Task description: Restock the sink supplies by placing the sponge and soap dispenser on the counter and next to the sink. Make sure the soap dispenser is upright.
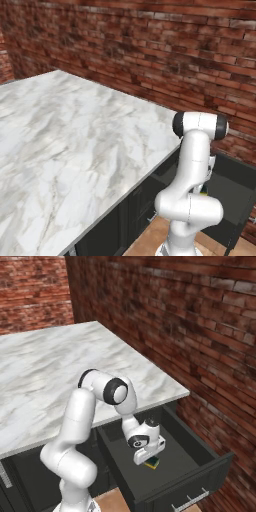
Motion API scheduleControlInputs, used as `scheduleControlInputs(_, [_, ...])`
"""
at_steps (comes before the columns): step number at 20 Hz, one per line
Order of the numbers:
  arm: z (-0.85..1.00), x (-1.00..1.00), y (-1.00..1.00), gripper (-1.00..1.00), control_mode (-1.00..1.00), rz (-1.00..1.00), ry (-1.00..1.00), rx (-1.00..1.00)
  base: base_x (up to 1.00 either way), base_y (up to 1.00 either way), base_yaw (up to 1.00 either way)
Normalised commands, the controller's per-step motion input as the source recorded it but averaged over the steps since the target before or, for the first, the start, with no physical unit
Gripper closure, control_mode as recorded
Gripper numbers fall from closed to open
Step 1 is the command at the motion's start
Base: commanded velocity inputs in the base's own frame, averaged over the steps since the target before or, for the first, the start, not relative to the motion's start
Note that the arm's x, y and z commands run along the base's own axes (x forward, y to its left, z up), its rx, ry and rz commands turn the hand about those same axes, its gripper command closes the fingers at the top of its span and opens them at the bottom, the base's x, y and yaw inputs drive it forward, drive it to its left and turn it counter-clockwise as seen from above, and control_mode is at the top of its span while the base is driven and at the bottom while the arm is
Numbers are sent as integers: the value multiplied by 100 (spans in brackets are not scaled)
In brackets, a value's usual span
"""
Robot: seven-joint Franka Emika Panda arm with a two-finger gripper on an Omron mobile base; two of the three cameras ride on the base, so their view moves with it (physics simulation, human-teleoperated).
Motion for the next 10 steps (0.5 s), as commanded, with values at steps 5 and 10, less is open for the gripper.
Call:
scheduleControlInputs(5, [-22, 11, -1, -100, -100, 0, 0, 0, 0, 0, 0])
scheduleControlInputs(10, [-36, 6, -1, -100, -100, 1, 0, 0, 0, 0, 0])
